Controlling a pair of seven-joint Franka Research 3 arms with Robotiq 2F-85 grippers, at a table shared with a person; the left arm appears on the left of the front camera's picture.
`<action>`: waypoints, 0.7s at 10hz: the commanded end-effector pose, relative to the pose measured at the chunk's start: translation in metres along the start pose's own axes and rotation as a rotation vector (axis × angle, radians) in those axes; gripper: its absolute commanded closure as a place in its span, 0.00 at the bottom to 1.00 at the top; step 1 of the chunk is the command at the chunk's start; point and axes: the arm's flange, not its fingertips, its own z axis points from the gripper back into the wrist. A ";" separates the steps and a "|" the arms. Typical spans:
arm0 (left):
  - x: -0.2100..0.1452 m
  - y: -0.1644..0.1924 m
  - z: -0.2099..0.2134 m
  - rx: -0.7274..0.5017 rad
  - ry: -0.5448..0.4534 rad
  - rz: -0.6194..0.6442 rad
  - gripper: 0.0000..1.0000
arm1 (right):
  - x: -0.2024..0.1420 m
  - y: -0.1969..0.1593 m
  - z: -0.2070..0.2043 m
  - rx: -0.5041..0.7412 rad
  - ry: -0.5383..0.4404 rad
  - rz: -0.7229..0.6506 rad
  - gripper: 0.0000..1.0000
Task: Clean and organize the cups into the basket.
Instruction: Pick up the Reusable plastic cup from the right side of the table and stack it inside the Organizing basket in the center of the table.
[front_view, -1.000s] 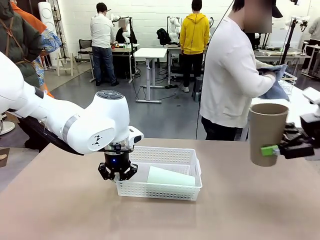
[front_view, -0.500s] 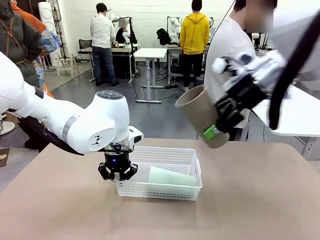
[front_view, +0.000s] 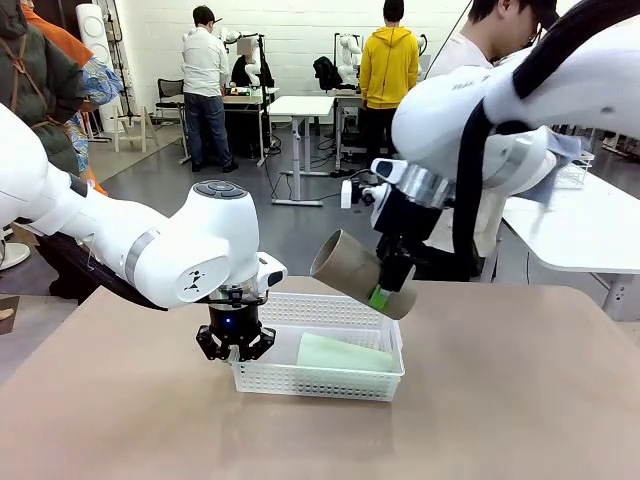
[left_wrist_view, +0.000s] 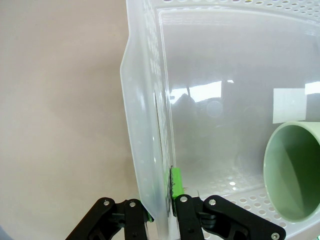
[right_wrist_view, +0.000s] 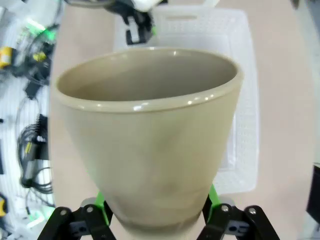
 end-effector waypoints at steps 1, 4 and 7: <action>0.001 -0.002 0.001 0.000 -0.004 0.001 1.00 | 0.012 -0.029 -0.014 -0.041 0.073 -0.019 0.19; 0.001 -0.002 0.001 0.000 -0.004 0.001 1.00 | 0.011 -0.058 -0.048 -0.013 0.072 0.005 0.19; 0.001 -0.002 0.001 0.000 -0.004 0.001 1.00 | 0.010 -0.072 -0.079 0.035 0.048 0.035 0.19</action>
